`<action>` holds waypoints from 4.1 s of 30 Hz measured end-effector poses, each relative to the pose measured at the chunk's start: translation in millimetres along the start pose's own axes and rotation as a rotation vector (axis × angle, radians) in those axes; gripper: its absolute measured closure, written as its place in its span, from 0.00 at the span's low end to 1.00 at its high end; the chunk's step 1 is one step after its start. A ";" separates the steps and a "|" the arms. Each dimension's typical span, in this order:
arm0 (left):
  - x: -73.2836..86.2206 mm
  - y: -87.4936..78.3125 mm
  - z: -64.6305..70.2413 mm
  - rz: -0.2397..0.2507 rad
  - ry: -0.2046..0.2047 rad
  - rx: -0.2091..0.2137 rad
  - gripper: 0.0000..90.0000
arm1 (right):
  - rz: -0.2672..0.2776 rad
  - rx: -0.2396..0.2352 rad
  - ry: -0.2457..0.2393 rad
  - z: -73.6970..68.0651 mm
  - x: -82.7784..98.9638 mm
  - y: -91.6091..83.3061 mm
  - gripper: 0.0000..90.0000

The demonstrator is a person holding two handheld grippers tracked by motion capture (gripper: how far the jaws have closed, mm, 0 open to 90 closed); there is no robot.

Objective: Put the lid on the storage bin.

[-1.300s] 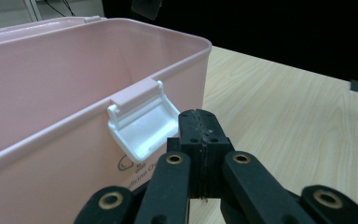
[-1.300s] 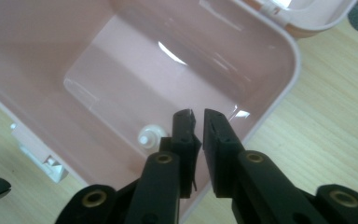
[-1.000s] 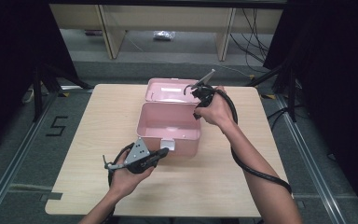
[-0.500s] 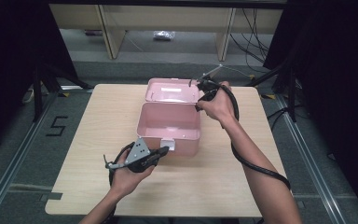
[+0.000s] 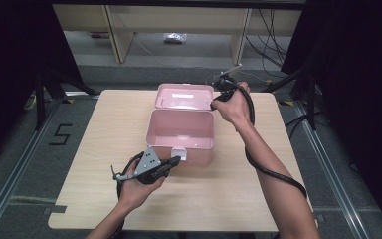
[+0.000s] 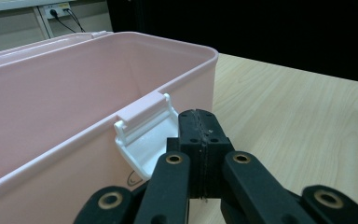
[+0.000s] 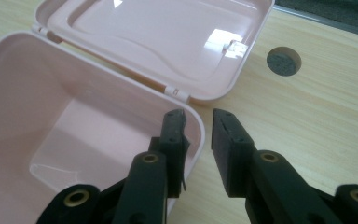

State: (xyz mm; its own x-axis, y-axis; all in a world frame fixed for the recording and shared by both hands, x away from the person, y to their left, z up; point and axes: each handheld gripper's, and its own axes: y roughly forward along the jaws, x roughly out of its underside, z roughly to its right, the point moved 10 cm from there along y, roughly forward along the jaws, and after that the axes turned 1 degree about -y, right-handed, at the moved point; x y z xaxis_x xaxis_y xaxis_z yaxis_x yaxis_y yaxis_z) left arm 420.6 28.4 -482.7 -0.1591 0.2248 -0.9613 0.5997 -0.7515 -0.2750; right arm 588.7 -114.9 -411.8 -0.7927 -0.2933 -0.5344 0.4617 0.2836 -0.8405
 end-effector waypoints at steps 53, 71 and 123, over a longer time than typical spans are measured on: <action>5.7 24.1 -12.9 0.003 -0.017 -0.032 0.99 | 0.029 0.092 0.095 46.5 -51.6 76.9 0.86; 6.0 24.1 -12.9 0.005 -0.016 -0.031 0.99 | 0.049 0.124 0.103 57.9 -57.3 93.8 0.88; 6.3 23.9 -12.6 0.002 -0.013 -0.031 0.99 | 0.025 0.129 0.220 60.8 -58.9 116.8 0.92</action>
State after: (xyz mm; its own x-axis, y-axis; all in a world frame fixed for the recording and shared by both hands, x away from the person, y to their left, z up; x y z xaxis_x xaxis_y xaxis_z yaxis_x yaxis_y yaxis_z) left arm 443.8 19.7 -495.2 -0.1680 0.2144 -0.9622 0.6244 -0.7322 -0.2722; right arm 713.5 -120.0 -483.8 -0.8413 -0.0775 -0.5350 0.5185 0.1649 -0.8391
